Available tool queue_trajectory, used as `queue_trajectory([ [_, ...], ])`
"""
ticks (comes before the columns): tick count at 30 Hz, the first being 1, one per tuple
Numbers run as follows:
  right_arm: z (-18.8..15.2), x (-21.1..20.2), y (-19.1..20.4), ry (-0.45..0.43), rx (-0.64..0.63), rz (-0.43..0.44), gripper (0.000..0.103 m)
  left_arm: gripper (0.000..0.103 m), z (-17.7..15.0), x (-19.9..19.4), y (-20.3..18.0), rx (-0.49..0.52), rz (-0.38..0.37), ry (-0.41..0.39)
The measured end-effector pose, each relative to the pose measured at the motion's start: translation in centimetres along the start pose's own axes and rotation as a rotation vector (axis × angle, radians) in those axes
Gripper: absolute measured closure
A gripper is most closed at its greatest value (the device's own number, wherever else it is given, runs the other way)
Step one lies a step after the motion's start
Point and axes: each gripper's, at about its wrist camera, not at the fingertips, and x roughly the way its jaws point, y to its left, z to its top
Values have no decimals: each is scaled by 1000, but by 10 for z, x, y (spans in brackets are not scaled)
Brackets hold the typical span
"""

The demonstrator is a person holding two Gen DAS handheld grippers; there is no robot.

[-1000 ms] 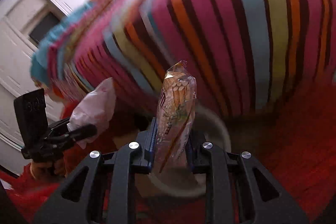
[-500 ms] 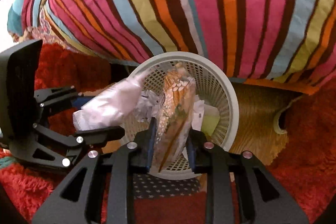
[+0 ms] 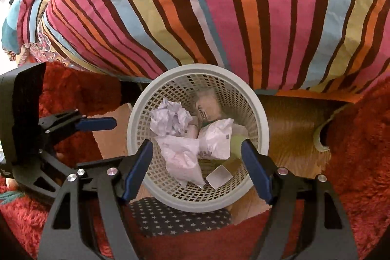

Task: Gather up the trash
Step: 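Carry both bags over the wastebasket and open both tools to drop them, then grasp the white toothbrush box with the left tool while the right tool grasps the yellow box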

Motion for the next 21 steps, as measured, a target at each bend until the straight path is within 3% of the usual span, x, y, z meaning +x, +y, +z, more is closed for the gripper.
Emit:
queue_trajectory([
  [6,-3,-16,-1,-62,0,0,32,21,1,-13,5,-10,-1,-55],
  [13,11,-112,17,-429,-86,-93,32,21,20,-85,-10,72,24,-257],
  [16,42,-150,15,-559,-84,-132,32,21,52,-130,-18,99,41,-377],
  [18,63,-165,9,-613,-62,-101,25,21,84,-167,-19,90,29,-481],
  [21,113,-182,-2,-686,-33,-61,24,21,147,-205,-14,54,48,-599],
])
